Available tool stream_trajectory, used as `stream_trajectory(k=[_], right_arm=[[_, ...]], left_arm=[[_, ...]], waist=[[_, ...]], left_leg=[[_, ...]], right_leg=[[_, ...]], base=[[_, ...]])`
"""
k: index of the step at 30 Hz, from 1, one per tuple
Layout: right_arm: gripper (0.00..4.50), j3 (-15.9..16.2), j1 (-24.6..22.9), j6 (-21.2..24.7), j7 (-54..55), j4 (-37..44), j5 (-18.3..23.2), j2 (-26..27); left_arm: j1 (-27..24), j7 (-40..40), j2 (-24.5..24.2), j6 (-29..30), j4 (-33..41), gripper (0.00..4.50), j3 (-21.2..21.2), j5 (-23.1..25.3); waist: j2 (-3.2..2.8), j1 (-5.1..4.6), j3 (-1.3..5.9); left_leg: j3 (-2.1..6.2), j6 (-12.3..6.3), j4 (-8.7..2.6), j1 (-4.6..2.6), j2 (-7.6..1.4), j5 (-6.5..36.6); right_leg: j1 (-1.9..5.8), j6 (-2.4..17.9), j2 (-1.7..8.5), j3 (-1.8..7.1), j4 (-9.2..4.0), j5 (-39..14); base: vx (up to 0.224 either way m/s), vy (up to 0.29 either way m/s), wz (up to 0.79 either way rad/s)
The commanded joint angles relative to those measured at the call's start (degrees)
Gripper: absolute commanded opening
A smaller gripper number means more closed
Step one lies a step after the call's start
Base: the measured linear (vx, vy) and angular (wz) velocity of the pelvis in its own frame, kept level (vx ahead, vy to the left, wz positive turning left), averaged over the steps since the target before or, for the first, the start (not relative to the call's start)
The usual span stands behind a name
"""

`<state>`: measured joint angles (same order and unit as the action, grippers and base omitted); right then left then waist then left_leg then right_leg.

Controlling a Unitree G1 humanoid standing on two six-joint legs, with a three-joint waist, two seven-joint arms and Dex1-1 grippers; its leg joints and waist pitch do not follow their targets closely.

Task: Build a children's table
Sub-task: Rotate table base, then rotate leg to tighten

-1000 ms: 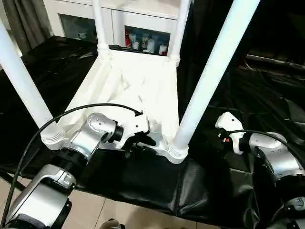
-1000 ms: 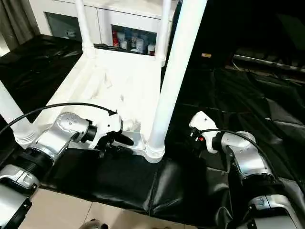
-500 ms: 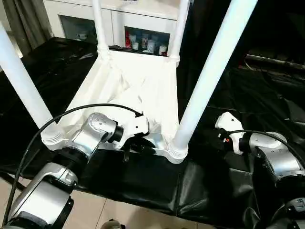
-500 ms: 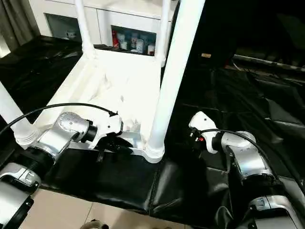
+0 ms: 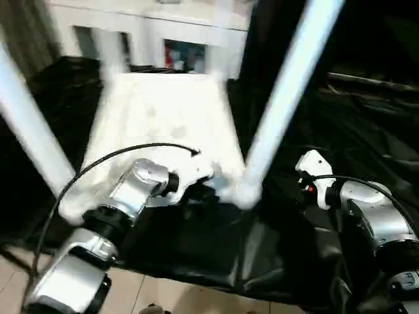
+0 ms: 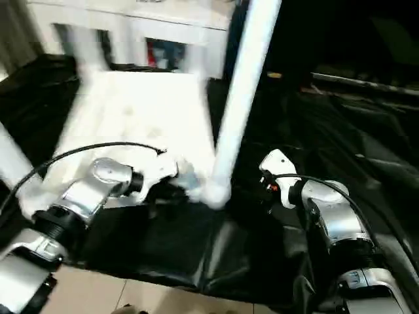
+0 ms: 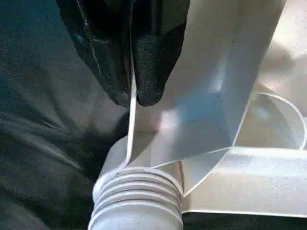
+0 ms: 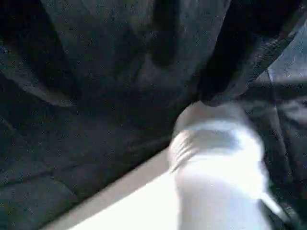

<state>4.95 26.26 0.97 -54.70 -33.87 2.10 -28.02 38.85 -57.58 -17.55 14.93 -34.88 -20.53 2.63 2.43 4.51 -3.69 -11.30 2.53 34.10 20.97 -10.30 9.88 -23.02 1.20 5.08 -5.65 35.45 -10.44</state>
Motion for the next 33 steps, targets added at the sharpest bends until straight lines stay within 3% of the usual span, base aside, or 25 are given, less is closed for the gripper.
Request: stream_trajectory(k=[1, 4, 6, 7, 9, 14, 21, 33], right_arm=[[4.48, -0.66, -0.52, -0.34, 0.44, 0.15, -0.1, -0.77], [4.48, -1.19, -0.4, 0.64, -0.98, 0.63, 1.63, -0.59], [4.49, -1.92, -0.55, 2.62, -3.11, 1.91, 4.26, -0.05], [4.49, -1.94, -0.67, 3.16, -3.65, 2.42, 4.85, 0.18], [4.49, -1.65, -1.26, 4.95, -5.61, 4.69, 6.83, 1.22], [4.49, 0.63, -0.33, 2.9, -2.43, 3.02, 4.71, 4.57], [4.49, 1.79, 1.74, 2.36, -0.97, 0.94, 4.74, 9.08], [4.49, 0.82, 4.77, -0.26, 0.65, -3.17, 5.2, 11.55]], left_arm=[[-2.14, 3.45, -0.36, 2.24, -0.89, 0.1, 2.18, -0.13], [-3.27, 5.47, -0.25, 4.27, 1.83, 0.1, 2.44, 0.06], [-4.05, 6.08, 0.2, 5.22, 3.67, 0.03, 3.03, -0.59], [-4.26, 5.73, 0.25, 5.1, 4.13, 0.03, 3.03, -0.81], [-5.17, 4.51, 0.49, 5.27, 6.23, 0.03, 3.03, -1.59], [-6.47, 2.61, 0.56, 3.73, 9.52, 0.03, 2.02, -2.4], [-7.07, 1.33, 0.25, 3.77, 11.26, 0.03, 0.65, -1.72], [-7.18, 0.71, 0.16, 3.65, 11.35, 0.03, 0.58, -1.3]], waist=[[0.76, 0.77, 3.77], [0.87, 0.75, 3.86], [0.71, 0.84, 3.94], [1.17, 0.77, 4.0], [1.09, 0.9, 3.98], [1.0, 1.13, 4.05], [0.58, 1.27, 4.08], [0.46, 1.34, 4.08]], left_leg=[[2.04, -2.36, -3.8, 0.2, -2.81, 14.12], [1.88, -2.93, -3.75, -0.16, -2.91, 13.6], [1.78, -3.83, -3.71, -0.18, -3.0, 12.42], [1.72, -4.26, -3.67, -0.07, -3.1, 12.0], [1.71, -4.84, -3.69, -0.06, -3.17, 11.28], [1.71, -4.31, -3.76, -0.16, -3.3, 10.1], [1.66, -3.46, -3.98, -0.41, -3.38, 10.32], [1.6, -2.88, -4.02, -0.42, -3.29, 10.2]], right_leg=[[3.28, 7.29, 4.67, 2.98, -6.03, -25.11], [2.98, 7.65, 4.55, 2.99, -6.03, -23.92], [2.95, 9.12, 4.39, 3.07, -5.7, -20.43], [3.09, 9.79, 4.38, 3.07, -5.46, -18.78], [3.03, 10.06, 4.34, 3.12, -5.27, -17.38], [2.87, 10.54, 4.7, 3.19, -5.1, -16.93], [2.84, 11.49, 4.62, 3.36, -4.72, -14.24], [2.96, 11.49, 4.74, 3.49, -4.66, -13.64]], base=[[0.0, 0.0, 0.0], [0.0, 0.0, 0.0], [0.0, 0.0, 0.0], [0.0, 0.0, 0.0], [0.0, 0.0, 0.0], [0.0, 0.0, 0.0], [0.0, 0.0, 0.0], [0.0, 0.0, 0.0]])
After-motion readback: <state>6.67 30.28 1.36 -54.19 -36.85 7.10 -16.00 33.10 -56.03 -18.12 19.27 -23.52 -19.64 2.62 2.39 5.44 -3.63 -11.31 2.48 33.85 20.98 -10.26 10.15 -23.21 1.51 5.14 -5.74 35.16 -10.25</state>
